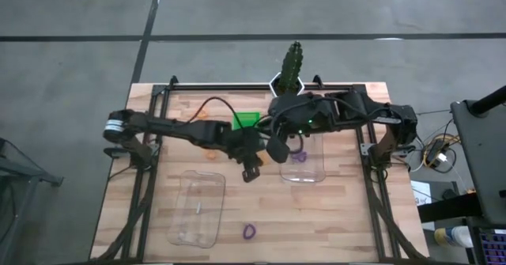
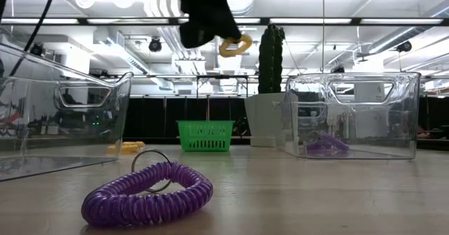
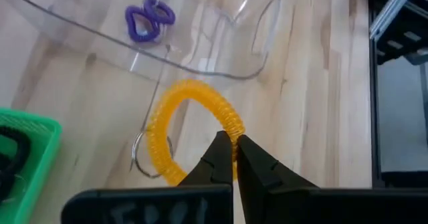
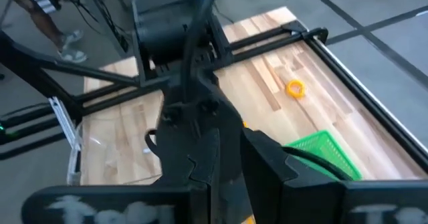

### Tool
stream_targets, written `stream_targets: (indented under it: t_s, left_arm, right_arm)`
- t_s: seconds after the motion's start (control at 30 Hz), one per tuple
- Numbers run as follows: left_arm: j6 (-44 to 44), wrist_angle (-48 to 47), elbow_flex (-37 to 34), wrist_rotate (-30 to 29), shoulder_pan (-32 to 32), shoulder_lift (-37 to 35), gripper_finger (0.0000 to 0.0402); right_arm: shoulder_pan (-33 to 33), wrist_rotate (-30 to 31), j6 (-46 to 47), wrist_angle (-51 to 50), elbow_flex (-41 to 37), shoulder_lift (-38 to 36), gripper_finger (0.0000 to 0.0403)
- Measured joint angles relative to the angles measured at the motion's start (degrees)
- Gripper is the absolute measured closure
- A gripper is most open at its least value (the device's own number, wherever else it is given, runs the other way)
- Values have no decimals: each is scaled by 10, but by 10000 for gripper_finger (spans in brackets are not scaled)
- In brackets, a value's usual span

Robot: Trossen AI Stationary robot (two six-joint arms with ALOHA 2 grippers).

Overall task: Sort spring keychains
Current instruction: Put the yellow spring keychain into the bottom transparent bin

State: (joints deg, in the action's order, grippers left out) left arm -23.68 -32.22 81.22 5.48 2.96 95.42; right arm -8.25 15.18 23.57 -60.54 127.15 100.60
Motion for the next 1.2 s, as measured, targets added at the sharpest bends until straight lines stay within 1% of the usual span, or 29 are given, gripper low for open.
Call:
stream_targets:
  t_s: [0.1,0.2,0.33,0.47,0.57,0.67,0.8,1.0,1.13,1.2]
  left_arm:
    - [0,-8,24,-1,-1,3,401]
    - [1,-48,47,0,-1,-4,401]
    - [11,-157,67,13,9,-19,401]
    - [6,-262,67,37,24,-51,401]
    - [-4,-346,67,40,46,-73,401]
    - [-18,-393,65,40,76,-91,401]
    - [-48,-395,34,40,123,-121,401]
    - [-142,-381,-74,37,175,-147,401]
    - [-192,-317,-159,51,198,-156,401]
    - [-226,-273,-195,77,204,-159,396]
  right_arm:
    - [0,1,2,0,5,-6,349]
    - [0,1,2,-1,9,-8,349]
    - [0,2,0,-1,10,-8,349]
    - [0,3,-1,-1,8,-8,349]
    - [0,5,-10,-1,7,-5,349]
    - [0,5,-15,-1,7,-4,349]
    - [0,6,-29,0,6,-4,349]
    - [1,16,-43,0,6,-4,349]
    - [2,16,-47,1,6,-4,349]
    - [4,16,-49,1,6,-4,349]
